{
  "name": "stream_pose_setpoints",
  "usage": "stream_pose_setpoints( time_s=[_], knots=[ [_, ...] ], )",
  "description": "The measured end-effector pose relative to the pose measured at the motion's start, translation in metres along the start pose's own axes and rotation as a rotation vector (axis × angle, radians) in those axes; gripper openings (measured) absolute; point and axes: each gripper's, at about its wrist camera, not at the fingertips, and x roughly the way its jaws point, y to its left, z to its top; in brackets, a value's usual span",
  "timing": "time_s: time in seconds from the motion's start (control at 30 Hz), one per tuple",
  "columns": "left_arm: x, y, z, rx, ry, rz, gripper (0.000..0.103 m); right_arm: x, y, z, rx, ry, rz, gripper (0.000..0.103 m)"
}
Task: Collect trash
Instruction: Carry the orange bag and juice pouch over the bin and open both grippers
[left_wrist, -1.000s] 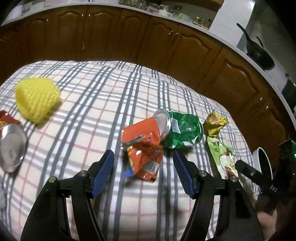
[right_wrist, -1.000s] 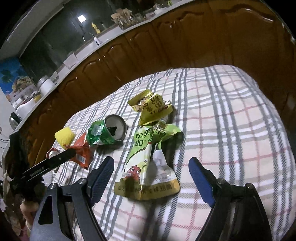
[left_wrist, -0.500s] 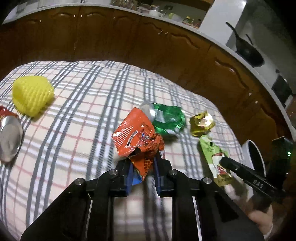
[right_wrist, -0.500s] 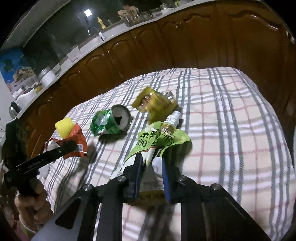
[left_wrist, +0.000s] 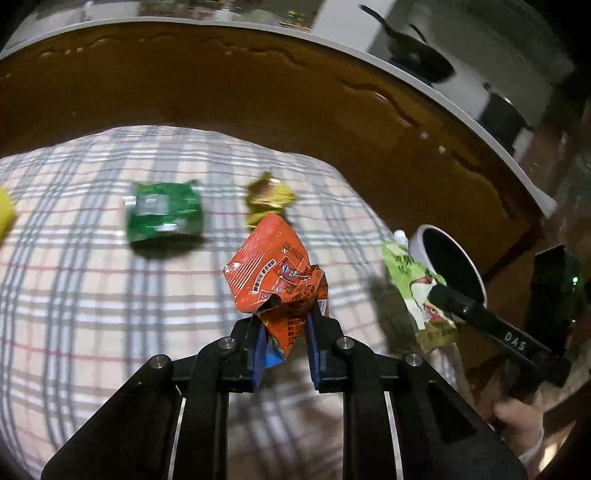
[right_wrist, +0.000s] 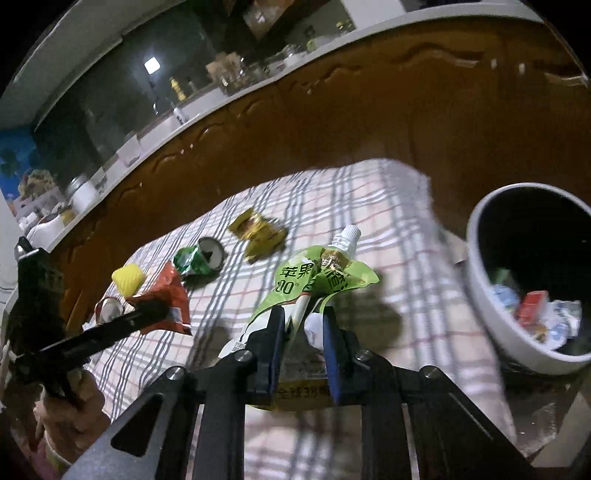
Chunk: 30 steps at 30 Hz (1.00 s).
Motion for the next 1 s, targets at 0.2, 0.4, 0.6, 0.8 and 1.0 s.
stream_pose_setpoints(
  time_s=[0.2,0.4,0.6,0.8,1.0],
  knots=[
    [0.017,-0.042,0.004,0.070,0.030,-0.067,0.017,-0.029,-0.030,0.004,0.048,-0.057,-0.058,0.020],
    [0.033,-0.077,0.008,0.123,0.048,-0.111,0.017,-0.054,-0.063,0.000,0.090,-0.097,-0.121,0.020],
    [0.049,-0.108,0.013,0.170,0.066,-0.140,0.017,-0.075,-0.090,0.001,0.123,-0.128,-0.172,0.020],
    [0.062,-0.141,0.016,0.226,0.084,-0.165,0.017,-0.087,-0.108,0.005,0.142,-0.150,-0.205,0.020],
    [0.074,-0.169,0.023,0.265,0.094,-0.191,0.017,-0.091,-0.122,0.011,0.143,-0.162,-0.228,0.020]
  ],
)
